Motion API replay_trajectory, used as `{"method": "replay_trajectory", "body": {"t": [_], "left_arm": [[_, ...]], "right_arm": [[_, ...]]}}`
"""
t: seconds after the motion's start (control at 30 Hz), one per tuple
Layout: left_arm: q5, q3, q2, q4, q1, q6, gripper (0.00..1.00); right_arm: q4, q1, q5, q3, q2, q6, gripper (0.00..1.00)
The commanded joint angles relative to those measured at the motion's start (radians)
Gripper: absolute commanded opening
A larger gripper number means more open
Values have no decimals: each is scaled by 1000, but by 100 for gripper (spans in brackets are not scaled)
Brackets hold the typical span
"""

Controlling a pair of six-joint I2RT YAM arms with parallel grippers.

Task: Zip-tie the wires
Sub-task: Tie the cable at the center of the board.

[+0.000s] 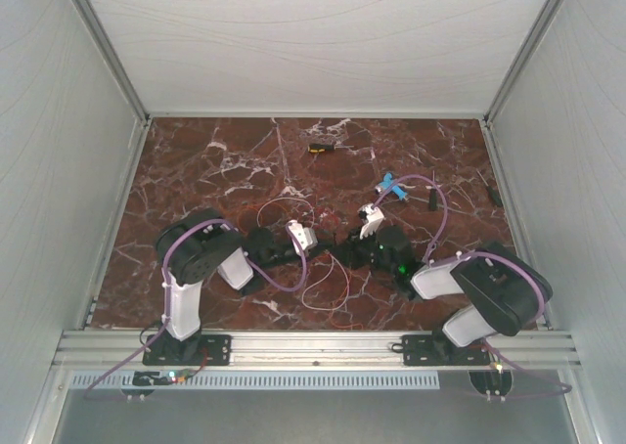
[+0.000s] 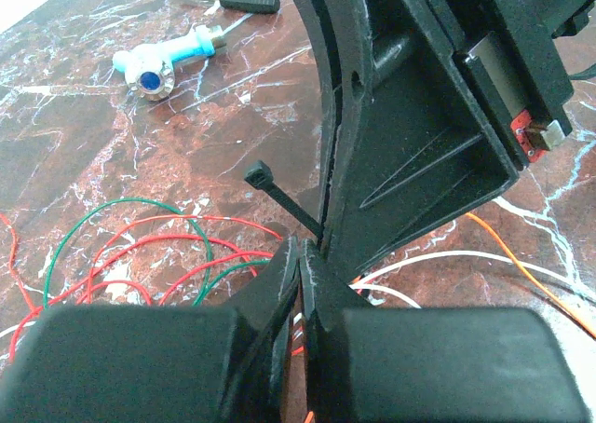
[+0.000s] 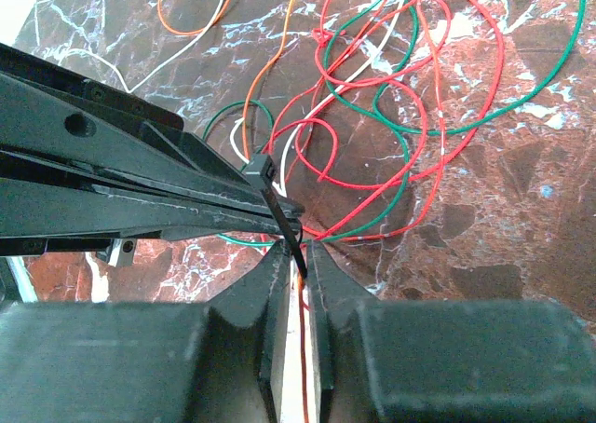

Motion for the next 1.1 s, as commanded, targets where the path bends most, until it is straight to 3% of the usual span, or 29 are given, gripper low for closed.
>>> {"method": "replay_trajectory", "body": {"t": [0.0, 0.27, 1.07], "left_arm": [[0, 4, 4, 122, -8, -12, 0], [7, 13, 3, 122, -8, -44, 0], [-148, -18, -29, 120, -46, -215, 0]], "right_arm": [[44, 2, 18, 27, 4, -7, 10], [61, 15, 33, 50, 38, 11, 13], [197, 40, 135, 50, 155, 65, 18]]}}
